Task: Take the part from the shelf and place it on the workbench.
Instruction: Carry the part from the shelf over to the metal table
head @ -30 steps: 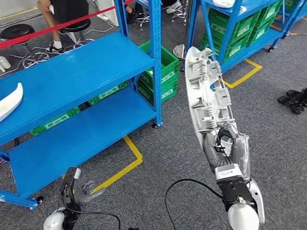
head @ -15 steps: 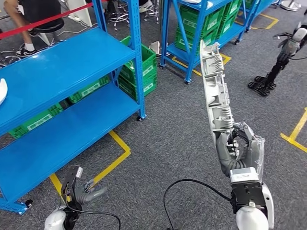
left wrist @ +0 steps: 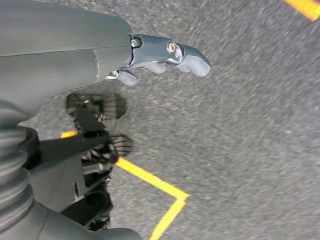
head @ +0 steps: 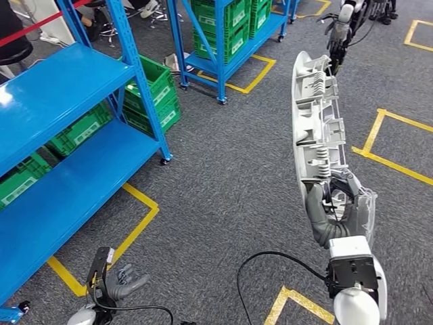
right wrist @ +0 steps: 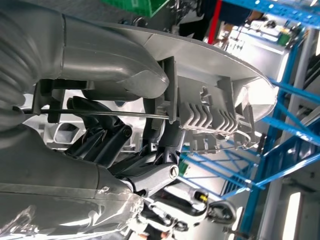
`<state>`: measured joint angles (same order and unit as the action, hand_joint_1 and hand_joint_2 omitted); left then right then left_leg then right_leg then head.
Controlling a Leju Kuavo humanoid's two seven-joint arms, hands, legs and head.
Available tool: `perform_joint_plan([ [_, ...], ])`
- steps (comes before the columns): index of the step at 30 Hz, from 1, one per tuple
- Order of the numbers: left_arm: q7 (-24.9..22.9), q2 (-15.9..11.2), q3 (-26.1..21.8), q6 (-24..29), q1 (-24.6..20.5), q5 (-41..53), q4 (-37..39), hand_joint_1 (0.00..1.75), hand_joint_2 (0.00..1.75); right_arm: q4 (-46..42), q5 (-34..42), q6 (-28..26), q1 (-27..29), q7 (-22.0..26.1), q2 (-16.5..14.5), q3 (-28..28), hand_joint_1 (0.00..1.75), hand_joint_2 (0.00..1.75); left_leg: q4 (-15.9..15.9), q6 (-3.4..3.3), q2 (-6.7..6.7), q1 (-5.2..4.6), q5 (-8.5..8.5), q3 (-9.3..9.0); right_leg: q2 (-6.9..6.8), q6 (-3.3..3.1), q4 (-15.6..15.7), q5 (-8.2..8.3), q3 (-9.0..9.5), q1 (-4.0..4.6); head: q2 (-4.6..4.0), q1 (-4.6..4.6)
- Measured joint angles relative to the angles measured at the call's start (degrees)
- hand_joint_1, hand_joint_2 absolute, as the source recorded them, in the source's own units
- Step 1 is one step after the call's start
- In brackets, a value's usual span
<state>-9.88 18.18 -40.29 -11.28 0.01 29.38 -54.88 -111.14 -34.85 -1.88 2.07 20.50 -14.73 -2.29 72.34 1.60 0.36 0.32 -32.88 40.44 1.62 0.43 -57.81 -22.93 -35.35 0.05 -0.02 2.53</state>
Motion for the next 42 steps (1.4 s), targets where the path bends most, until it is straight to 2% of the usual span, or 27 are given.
perform_joint_plan([
  [1, -0.03, 0.03, -0.21, -0.2, -0.11, 0.27, 0.13, 0.0, 1.75, 0.0, 0.1, 0.02, 0.0, -0.07, 0.0, 0.01, 1.75, 1.75, 0.44, -0.26, -0.18, -0.13, 0.66, -0.64, 0.74, 0.01, -0.02, 0.73, -0.9, 0.05, 0.0, -0.01],
  [2, -0.07, 0.07, -0.44, -0.43, -0.26, 0.5, 0.22, 0.0, 1.75, 0.0, 0.21, 0.04, 0.0, -0.14, 0.0, 0.01, 1.75, 1.75, -1.26, -0.55, -0.43, -0.24, 2.14, -2.31, 1.45, 0.09, -0.03, 1.44, -1.75, 0.06, 0.0, -0.01],
  [4, -0.14, 0.1, -0.92, -0.77, -0.65, 0.93, 0.36, 0.0, 1.75, -0.04, 0.46, 0.12, 0.0, -0.25, 0.0, 0.02, 1.75, 1.75, -8.37, -1.18, -2.37, -0.32, 4.19, -7.62, 2.77, 0.44, -0.08, 2.79, -3.27, 0.06, 0.0, 0.01],
  [5, -0.16, 0.13, -1.14, -0.91, -0.83, 1.14, 0.4, 0.0, 1.75, -0.1, 0.63, 0.2, 0.0, -0.3, 0.0, 0.02, 1.75, 1.75, -11.89, -1.32, -3.48, -0.28, 4.3, -9.96, 3.31, 0.69, -0.05, 3.49, -3.86, 0.06, 0.01, -0.02],
  [7, -0.18, 0.22, -1.59, -1.32, -1.07, 1.68, 0.55, 0.0, 1.75, -0.2, 1.03, 0.37, 0.01, -0.39, 0.0, 0.03, 1.75, 1.75, -15.66, -1.43, -4.66, -0.35, 3.85, -12.02, 4.28, 1.35, 0.31, 4.94, -4.54, -0.01, 0.01, 0.08],
  [9, 0.03, 0.39, -2.1, -2.22, -1.03, 2.22, 0.59, 0.0, 1.75, -0.24, 1.22, 0.22, 0.03, -0.7, 0.0, 0.1, 1.75, 1.75, -15.99, -1.72, -3.6, -0.3, 4.7, -11.44, 4.55, 2.03, 0.73, 5.82, -4.99, -0.05, 0.02, 0.15],
  [10, -0.07, 0.48, -2.01, -2.85, -0.68, 2.03, 0.14, 0.0, 1.75, -0.26, 1.19, -0.12, 0.05, -0.98, 0.0, 0.2, 1.75, 1.75, -16.03, -2.02, -2.94, -0.27, 5.17, -11.07, 3.62, 2.3, 0.12, 4.97, -5.49, 0.01, 0.02, 0.03],
  [12, -2.68, 0.55, 0.18, -2.89, 2.02, -1.26, -3.64, 0.0, 1.75, -0.37, 1.11, -0.73, 0.14, -1.47, 0.0, 0.58, 1.75, 1.75, -16.16, -2.56, -1.31, -0.23, 5.96, -10.24, 0.62, 2.74, -5.07, 0.28, -7.36, 0.1, 0.02, -0.38],
  [14, -7.77, 0.6, 5.17, -1.12, 6.66, -6.81, -9.88, 0.0, 1.75, -0.62, 1.27, -0.61, 0.38, -1.57, 0.0, 1.38, 1.75, 1.75, -16.14, -2.83, 0.46, -0.4, 6.62, -9.4, -1.01, 3.2, -13.27, -4.45, -9.32, -0.1, 0.01, -0.59],
  [15, -9.69, 0.68, 8.03, -0.34, 8.73, -8.77, -12.61, 0.0, 1.75, -0.77, 1.36, -0.37, 0.51, -1.52, 0.0, 1.85, 1.75, 1.75, -16.12, -2.85, 1.29, -0.49, 6.98, -8.95, -1.27, 3.35, -16.11, -5.2, -9.59, -0.23, 0.01, -0.57],
  [16, -10.74, 0.79, 10.52, 0.02, 10.32, -9.7, -14.65, 0.0, 1.75, -0.9, 1.41, -0.15, 0.63, -1.45, 0.0, 2.26, 1.75, 1.75, -16.1, -2.84, 2.01, -0.56, 7.35, -8.46, -1.4, 3.4, -16.97, -4.83, -8.91, -0.32, 0.01, -0.6],
  [17, -11.18, 0.93, 12.56, 0.14, 11.46, -10.03, -16.25, 0.0, 1.75, -1.03, 1.44, 0.03, 0.71, -1.38, 0.0, 2.56, 1.75, 1.75, -16.1, -2.76, 2.65, -0.61, 7.71, -7.95, -1.6, 3.37, -15.62, -3.76, -7.12, -0.35, 0.01, -0.6],
  [18, -11.12, 1.07, 14.04, 0.14, 12.23, -9.93, -17.56, 0.0, 1.75, -1.17, 1.46, 0.14, 0.75, -1.29, 0.0, 2.75, 1.75, 1.75, -16.07, -2.62, 3.19, -0.64, 8.05, -7.52, -2.17, 3.24, -12.35, -2.65, -4.29, -0.29, 0.0, -0.61],
  [20, -10.23, 1.26, 15.44, -0.37, 12.83, -8.66, -19.08, 0.0, 1.75, -1.49, 1.58, 0.19, 0.79, -1.09, 0.0, 2.9, 1.75, 1.75, -16.02, -2.18, 4.23, -0.78, 8.61, -6.94, -4.5, 2.74, -4.01, -2.57, 1.95, 0.21, 0.0, -0.56],
  [21, -9.45, 1.29, 15.61, -0.8, 12.82, -7.59, -19.26, 0.0, 1.75, -1.6, 1.66, 0.17, 0.8, -1.01, 0.0, 2.92, 1.75, 1.75, -15.99, -1.91, 4.74, -0.83, 8.85, -6.85, -5.28, 2.37, -1.21, -3.0, 3.76, 0.52, 0.0, -0.59],
  [22, -8.58, 1.29, 15.6, -1.3, 12.7, -6.35, -19.16, 0.0, 1.75, -1.66, 1.75, 0.16, 0.81, -0.94, 0.0, 2.93, 1.75, 1.75, -15.99, -1.62, 5.3, -0.84, 9.07, -6.8, -5.5, 1.96, 0.23, -3.48, 4.44, 0.81, 0.0, -0.69],
  [24, -7.03, 1.25, 15.34, -2.28, 12.36, -4.1, -18.68, 0.0, 1.75, -1.77, 1.87, 0.08, 0.86, -0.9, -0.01, 2.96, 1.75, 1.75, -16.01, -0.98, 6.24, -0.7, 9.2, -6.81, -4.12, 1.0, 0.89, -3.05, 3.95, 0.85, 0.01, -0.93],
  [26, -6.15, 1.14, 14.94, -3.05, 12.0, -2.58, -18.28, 0.0, 1.75, -2.01, 1.92, -0.05, 0.88, -0.86, -0.03, 3.03, 1.75, 1.75, -14.24, -0.35, 4.37, -0.48, 7.71, -6.08, -2.75, 0.14, 1.44, -2.46, 3.83, 0.58, 0.01, -0.92],
  [28, -5.88, 1.02, 14.44, -3.5, 11.79, -1.82, -17.92, 0.0, 1.75, -2.16, 1.94, -0.07, 0.88, -0.83, -0.06, 3.11, 1.75, 1.75, -8.12, 0.09, 1.15, -0.31, 4.22, -3.36, -1.51, -0.29, 1.66, -2.05, 3.74, 0.39, 0.01, -0.67],
  [30, -5.84, 0.97, 13.89, -3.73, 11.72, -1.4, -17.53, 0.0, 1.75, -2.16, 1.93, -0.02, 0.92, -0.84, -0.07, 3.22, 1.75, 1.75, -1.48, 0.35, 0.07, -0.28, 1.94, -0.22, -0.09, -0.37, 1.61, -1.93, 3.5, 0.38, 0.01, -0.49],
  [31, -5.83, 0.97, 13.64, -3.79, 11.68, -1.27, -17.35, 0.0, 1.75, -2.16, 1.93, -0.02, 0.93, -0.84, -0.07, 3.3, 1.75, 1.75, -0.4, 0.45, -0.04, -0.24, 2.39, 0.36, 0.69, -0.36, 1.58, -1.94, 3.48, 0.37, 0.01, -0.48],
  [33, -5.83, 0.95, 13.32, -3.87, 11.55, -1.05, -17.14, 0.0, 1.75, -2.16, 1.93, -0.02, 0.94, -0.85, -0.07, 3.39, 1.75, 1.75, -4.41, 0.65, -0.36, 0.02, 6.07, -1.47, 2.24, -0.13, 1.54, -2.12, 3.67, 0.22, 0.0, -0.49],
  [35, -5.82, 0.94, 13.15, -4.15, 11.39, -0.83, -17.02, 0.0, 1.75, -2.16, 1.92, -0.03, 0.93, -0.84, -0.08, 3.4, 1.75, 1.75, -11.37, 0.89, -2.18, 0.54, 8.92, -5.21, 3.72, 0.42, 1.43, -2.5, 3.59, 0.1, 0.01, -0.45],
  [37, -5.86, 0.96, 13.05, -4.66, 11.31, -0.56, -16.94, 0.0, 1.75, -2.16, 1.89, -0.04, 0.94, -0.8, -0.09, 3.42, 1.75, 1.75, -15.17, 0.5, -3.72, 0.87, 8.45, -7.34, 5.02, 1.07, 0.93, -2.79, 3.25, 0.07, 0.01, -0.46],
  [39, -5.99, 0.99, 13.01, -5.01, 11.26, -0.37, -16.94, 0.0, 1.75, -2.17, 1.85, -0.04, 0.98, -0.76, -0.09, 3.5, 1.75, 1.75, -15.83, -0.53, -3.19, 0.84, 7.33, -7.74, 5.69, 1.53, 0.37, -2.98, 2.99, -0.05, 0.01, -0.46],
  [41, -6.15, 1.03, 13.0, -5.15, 11.23, -0.3, -16.94, 0.0, 1.75, -2.24, 1.8, -0.03, 0.98, -0.73, -0.09, 3.58, 1.75, 1.75, -15.82, -1.53, -2.27, 0.68, 6.71, -8.48, 3.26, 1.98, -2.12, -3.58, 1.63, 0.05, 0.01, -0.76],
  [42, -6.2, 1.04, 12.95, -5.21, 11.23, -0.28, -16.94, 0.0, 1.75, -2.27, 1.79, -0.03, 0.98, -0.71, -0.09, 3.6, 1.75, 1.75, -15.84, -1.89, -1.79, 0.59, 6.32, -9.04, 1.49, 2.21, -5.17, -4.32, -0.15, 0.12, 0.01, -0.93],
])
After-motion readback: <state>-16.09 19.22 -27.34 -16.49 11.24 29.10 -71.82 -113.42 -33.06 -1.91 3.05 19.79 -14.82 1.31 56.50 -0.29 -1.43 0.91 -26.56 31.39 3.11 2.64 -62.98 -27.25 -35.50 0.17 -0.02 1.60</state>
